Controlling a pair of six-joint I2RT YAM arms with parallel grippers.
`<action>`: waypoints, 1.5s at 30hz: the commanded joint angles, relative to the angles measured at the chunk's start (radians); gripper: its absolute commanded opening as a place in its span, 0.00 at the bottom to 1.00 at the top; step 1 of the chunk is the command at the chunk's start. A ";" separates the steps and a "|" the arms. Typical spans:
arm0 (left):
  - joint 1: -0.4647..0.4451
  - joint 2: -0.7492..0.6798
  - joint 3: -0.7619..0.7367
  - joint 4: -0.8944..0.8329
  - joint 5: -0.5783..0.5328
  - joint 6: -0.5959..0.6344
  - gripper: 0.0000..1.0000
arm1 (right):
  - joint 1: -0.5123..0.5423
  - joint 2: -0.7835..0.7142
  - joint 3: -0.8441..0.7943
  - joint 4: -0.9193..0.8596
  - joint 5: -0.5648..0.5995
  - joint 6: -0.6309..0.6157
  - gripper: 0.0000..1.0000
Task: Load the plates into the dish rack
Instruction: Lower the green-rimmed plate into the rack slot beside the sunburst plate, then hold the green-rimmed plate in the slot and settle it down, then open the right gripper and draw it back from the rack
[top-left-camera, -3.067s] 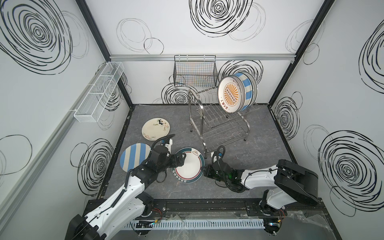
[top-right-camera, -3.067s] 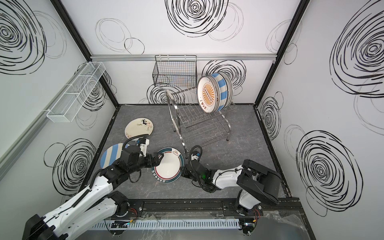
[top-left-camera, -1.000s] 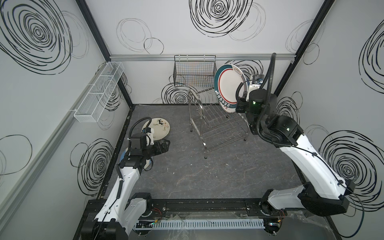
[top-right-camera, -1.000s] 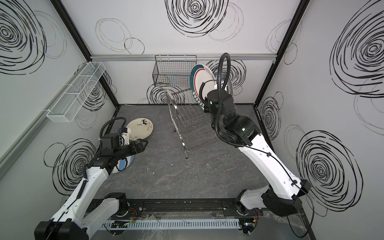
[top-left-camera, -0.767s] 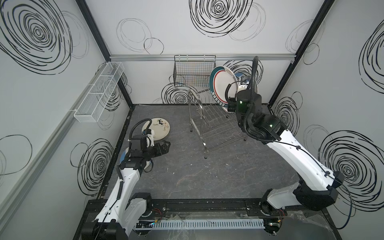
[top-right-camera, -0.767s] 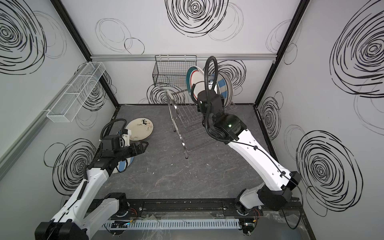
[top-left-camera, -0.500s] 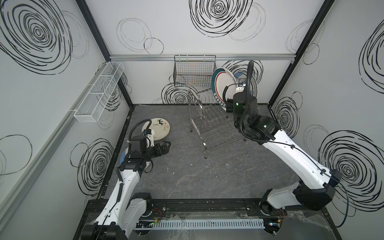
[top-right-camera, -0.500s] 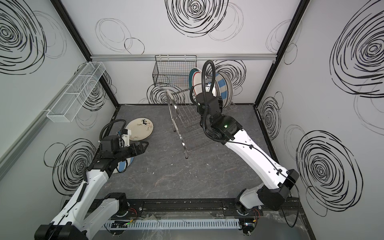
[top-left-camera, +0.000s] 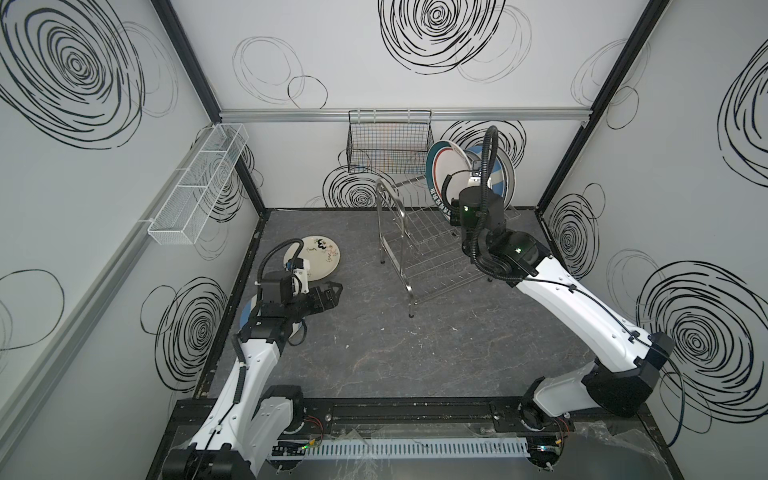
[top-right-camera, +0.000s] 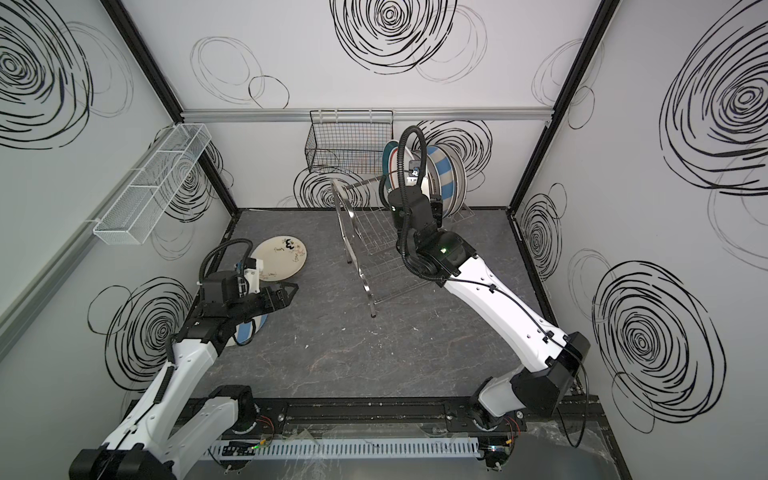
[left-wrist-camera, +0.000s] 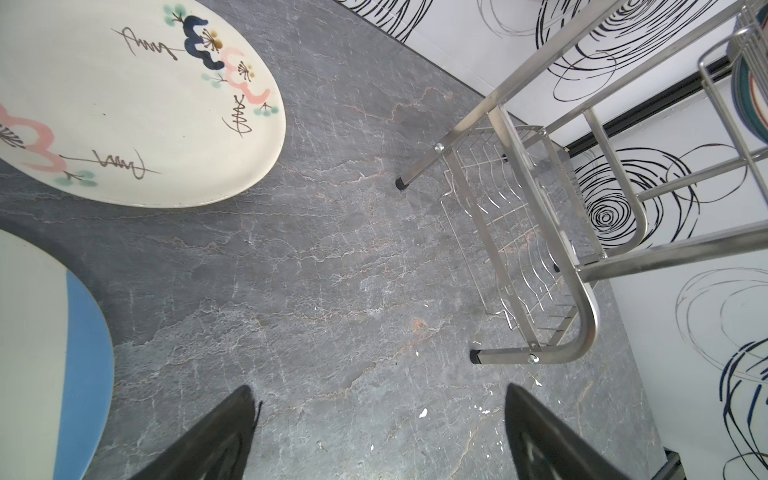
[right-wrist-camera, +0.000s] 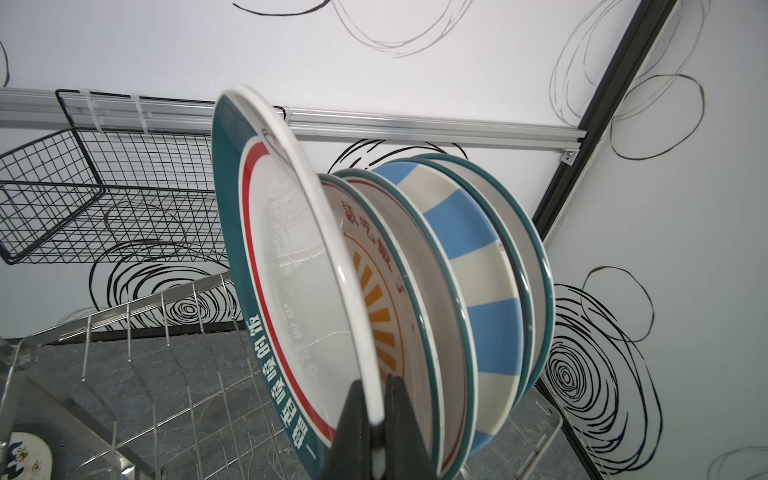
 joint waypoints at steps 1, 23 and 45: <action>-0.001 -0.010 -0.005 0.044 0.015 0.010 0.96 | -0.006 -0.002 0.004 0.075 0.037 0.013 0.00; 0.017 -0.012 -0.002 0.038 0.004 0.011 0.96 | -0.032 0.010 -0.065 0.072 -0.002 0.032 0.09; 0.040 0.002 0.021 -0.022 -0.178 -0.026 0.96 | 0.034 -0.041 0.062 -0.072 0.004 0.002 0.60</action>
